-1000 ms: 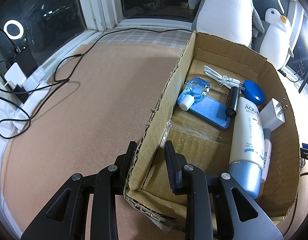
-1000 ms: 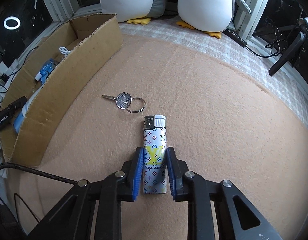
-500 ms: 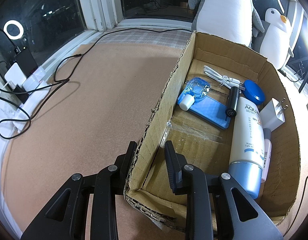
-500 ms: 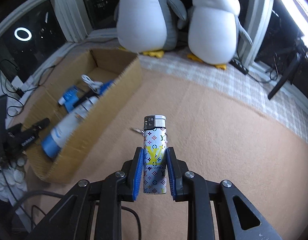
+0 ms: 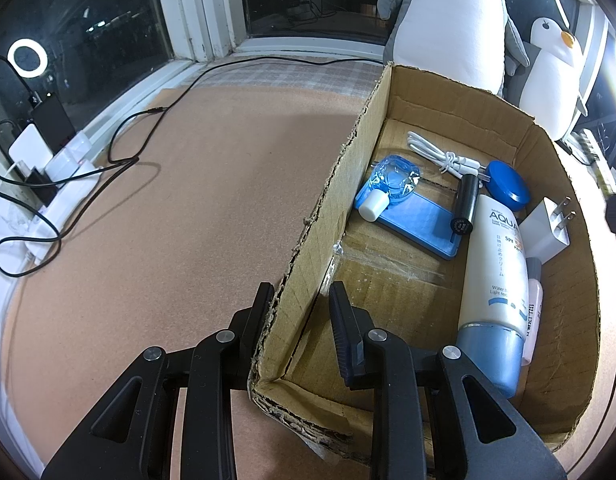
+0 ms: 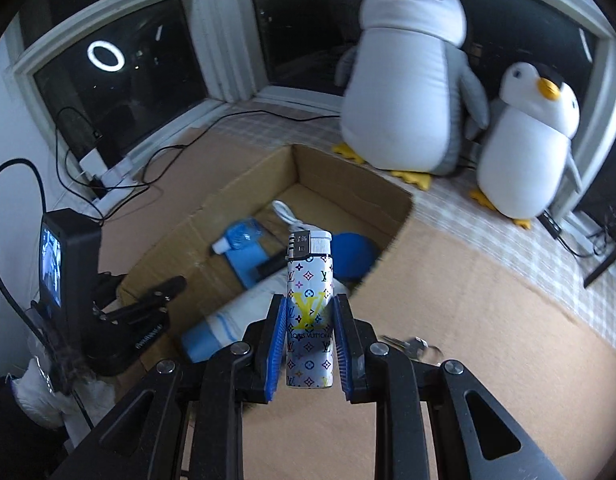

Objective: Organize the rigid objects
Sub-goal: 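Carry the lighter into the box and release it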

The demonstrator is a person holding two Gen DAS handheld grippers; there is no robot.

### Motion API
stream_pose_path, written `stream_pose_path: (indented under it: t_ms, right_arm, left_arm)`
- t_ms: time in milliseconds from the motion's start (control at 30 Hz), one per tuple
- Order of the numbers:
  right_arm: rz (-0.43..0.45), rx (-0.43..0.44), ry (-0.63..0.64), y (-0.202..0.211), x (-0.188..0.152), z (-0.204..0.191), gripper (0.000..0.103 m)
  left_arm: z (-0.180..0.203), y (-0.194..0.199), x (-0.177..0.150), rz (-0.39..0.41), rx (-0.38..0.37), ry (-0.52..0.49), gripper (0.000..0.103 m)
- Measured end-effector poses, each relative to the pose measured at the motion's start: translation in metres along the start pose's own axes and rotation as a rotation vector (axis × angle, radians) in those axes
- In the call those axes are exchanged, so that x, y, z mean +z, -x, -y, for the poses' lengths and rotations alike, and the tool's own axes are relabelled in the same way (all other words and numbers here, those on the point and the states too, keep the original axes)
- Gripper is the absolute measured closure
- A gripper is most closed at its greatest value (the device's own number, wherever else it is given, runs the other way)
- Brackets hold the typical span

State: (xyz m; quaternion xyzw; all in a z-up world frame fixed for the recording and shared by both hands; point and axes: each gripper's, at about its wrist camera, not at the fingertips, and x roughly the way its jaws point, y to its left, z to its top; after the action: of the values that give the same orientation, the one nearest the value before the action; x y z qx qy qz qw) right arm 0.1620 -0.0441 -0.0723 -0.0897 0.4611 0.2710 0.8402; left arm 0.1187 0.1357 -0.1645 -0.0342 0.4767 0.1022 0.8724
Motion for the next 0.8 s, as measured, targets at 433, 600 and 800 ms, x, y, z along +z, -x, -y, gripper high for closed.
stream_pose_path:
  t_ms: [433, 600, 800]
  right_arm:
    - [-0.019, 0.034, 0.059, -0.027, 0.008, -0.038, 0.082]
    - [-0.024, 0.038, 0.080, -0.030, 0.007, -0.042, 0.082]
    - [0.001, 0.029, 0.068, -0.028, 0.008, -0.040, 0.053]
  left_arm:
    - [0.000, 0.000, 0.000, 0.000, -0.001, 0.003, 0.078]
    - [0.000, 0.000, 0.000, 0.000, -0.001, 0.002, 0.078]
    - [0.000, 0.000, 0.000, 0.000, -0.001, 0.003, 0.078]
